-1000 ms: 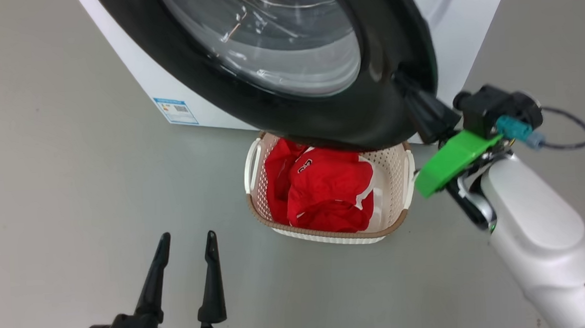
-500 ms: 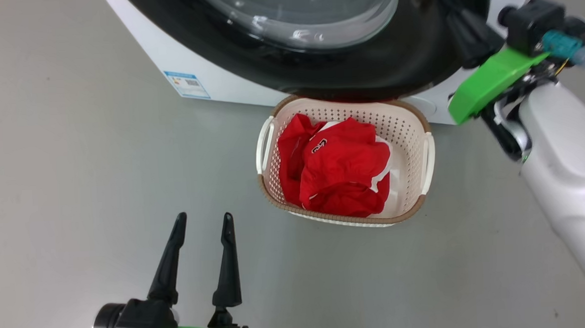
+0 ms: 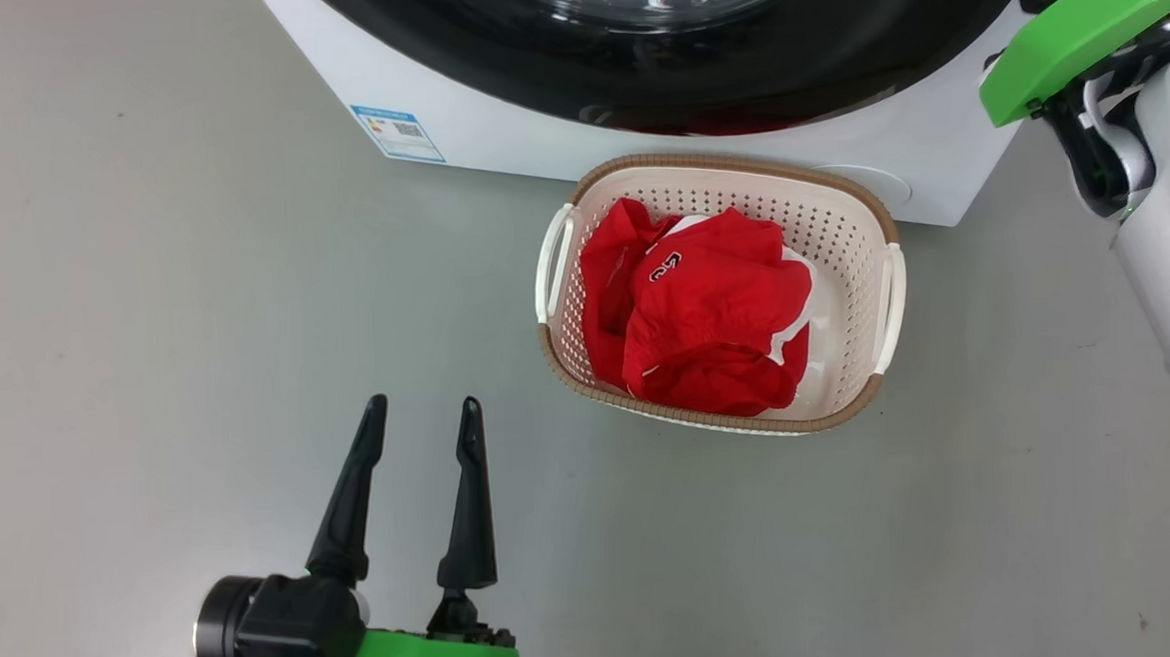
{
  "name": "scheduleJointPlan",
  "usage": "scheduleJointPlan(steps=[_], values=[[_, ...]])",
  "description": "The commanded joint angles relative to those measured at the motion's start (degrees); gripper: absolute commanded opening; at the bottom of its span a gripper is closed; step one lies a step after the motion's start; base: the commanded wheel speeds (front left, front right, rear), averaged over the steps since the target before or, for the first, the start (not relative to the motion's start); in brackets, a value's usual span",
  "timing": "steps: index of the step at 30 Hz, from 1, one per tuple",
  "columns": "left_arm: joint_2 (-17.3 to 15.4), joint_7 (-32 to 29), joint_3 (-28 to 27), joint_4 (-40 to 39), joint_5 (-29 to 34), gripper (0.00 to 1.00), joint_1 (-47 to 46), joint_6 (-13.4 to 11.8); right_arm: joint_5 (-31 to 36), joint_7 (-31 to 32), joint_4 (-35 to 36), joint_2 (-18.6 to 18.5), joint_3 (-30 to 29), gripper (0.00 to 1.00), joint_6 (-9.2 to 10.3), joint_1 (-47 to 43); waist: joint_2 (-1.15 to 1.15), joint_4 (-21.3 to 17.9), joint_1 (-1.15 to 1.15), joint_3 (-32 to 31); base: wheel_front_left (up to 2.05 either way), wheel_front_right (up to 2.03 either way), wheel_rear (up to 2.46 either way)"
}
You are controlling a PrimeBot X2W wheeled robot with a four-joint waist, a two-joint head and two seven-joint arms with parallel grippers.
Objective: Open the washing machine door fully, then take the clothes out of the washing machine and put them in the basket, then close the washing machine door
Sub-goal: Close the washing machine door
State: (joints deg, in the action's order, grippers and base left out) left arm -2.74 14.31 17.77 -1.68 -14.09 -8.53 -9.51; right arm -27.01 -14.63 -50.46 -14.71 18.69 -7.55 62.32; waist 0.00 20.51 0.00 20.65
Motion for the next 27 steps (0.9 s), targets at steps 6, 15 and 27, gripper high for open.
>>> scheduleJointPlan(steps=[6,15,27], values=[[-0.23,0.69,-1.56,-0.89,0.59,1.00,-1.37,0.69,-0.41,-0.37,-0.22,0.04,-0.51,0.00,0.06,2.69,0.00,0.46,0.00,0.07,0.00,0.00,0.00],[-0.15,0.69,-1.42,-0.39,0.31,1.00,-1.40,0.87,-0.10,-0.37,3.39,0.49,0.17,0.00,0.06,-0.67,0.00,-0.22,0.00,-1.28,0.00,0.00,0.00],[-0.14,0.69,-2.82,1.85,0.80,1.00,-0.72,1.76,1.40,-0.37,15.20,0.46,-1.19,0.37,0.06,-15.32,0.00,-2.35,0.00,-5.16,0.00,0.00,0.00]])
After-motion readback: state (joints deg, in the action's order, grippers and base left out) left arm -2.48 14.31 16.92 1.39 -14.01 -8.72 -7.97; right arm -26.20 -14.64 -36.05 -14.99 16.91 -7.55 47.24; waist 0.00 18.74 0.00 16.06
